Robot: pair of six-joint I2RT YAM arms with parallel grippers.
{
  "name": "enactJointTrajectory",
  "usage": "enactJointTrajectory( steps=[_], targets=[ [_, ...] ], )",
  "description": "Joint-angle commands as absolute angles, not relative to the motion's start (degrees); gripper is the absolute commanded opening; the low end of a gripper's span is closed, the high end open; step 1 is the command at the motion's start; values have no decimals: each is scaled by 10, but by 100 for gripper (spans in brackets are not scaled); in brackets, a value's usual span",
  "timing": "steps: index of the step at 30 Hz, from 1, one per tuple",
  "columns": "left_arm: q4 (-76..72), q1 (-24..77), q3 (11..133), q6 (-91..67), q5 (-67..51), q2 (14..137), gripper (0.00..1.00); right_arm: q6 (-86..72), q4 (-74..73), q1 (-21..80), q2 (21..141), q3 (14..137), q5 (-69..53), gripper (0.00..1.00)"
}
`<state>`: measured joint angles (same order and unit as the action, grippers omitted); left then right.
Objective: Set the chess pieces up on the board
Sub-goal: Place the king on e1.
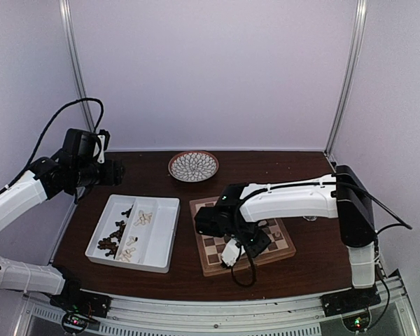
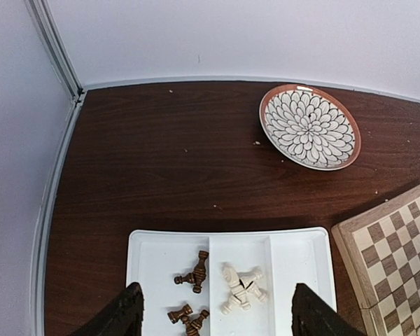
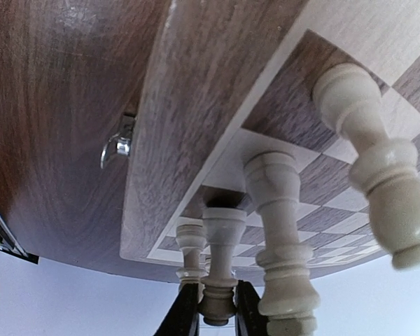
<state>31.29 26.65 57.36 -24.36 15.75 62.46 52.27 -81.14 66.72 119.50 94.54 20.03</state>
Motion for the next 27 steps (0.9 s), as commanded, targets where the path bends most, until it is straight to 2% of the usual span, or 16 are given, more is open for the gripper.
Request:
enactJointTrajectory(
  steps=[1, 15, 27],
  targets=[
    [282, 261, 569, -249, 149, 627, 72, 520, -810, 664, 1200, 938, 214, 21],
    [282, 258, 569, -251, 142, 628, 72, 516, -807, 662, 1183, 938, 214, 30],
    [285, 255, 577, -230, 129, 654, 73, 515, -834, 593, 1064, 956, 143, 38]
  ],
)
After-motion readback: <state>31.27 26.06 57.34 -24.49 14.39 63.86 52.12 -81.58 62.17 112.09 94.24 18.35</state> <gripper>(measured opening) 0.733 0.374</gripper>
